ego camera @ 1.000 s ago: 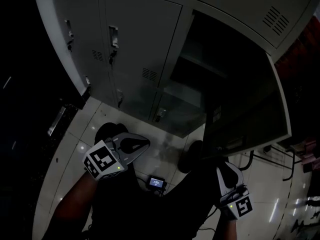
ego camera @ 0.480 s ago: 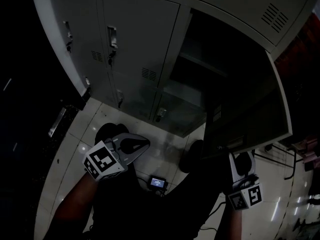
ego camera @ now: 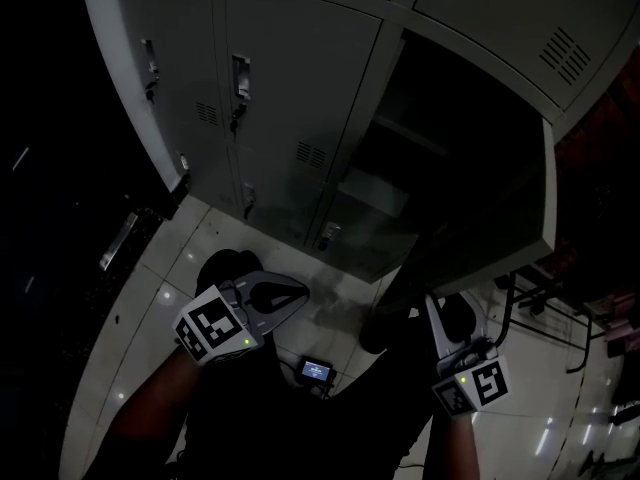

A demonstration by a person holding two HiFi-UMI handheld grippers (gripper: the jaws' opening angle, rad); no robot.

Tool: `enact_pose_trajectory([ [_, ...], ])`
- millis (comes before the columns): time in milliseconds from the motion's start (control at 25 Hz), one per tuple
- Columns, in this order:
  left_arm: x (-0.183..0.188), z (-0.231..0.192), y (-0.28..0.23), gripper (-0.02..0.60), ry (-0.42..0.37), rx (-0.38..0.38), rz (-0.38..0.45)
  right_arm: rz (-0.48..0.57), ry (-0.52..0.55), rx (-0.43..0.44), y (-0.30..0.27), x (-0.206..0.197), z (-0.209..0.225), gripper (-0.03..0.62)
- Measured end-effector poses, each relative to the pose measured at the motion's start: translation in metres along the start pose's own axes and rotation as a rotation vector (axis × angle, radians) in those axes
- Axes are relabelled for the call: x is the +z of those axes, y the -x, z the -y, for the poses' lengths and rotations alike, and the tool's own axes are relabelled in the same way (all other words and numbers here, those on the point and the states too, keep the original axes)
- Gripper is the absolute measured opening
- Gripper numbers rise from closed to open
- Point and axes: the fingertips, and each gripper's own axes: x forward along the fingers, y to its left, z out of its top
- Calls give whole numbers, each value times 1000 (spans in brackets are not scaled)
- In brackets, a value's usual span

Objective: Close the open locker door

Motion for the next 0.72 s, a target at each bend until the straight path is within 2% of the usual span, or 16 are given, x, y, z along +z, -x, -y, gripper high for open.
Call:
enact_pose_trajectory([
  [240,1,-1,0,11,2,0,7,8,26,64,-56,-1,-15,120],
  [360,0,-1,0,11,2,-1,9,23,75,75,-86,0,-19,121],
  [520,-1,0,0,11,5,-3,10,25,138,63,-128,2,-20,131],
  [720,-1,0,2,11,10,-6,15,-20,145,20,-171,-2,-3,132],
])
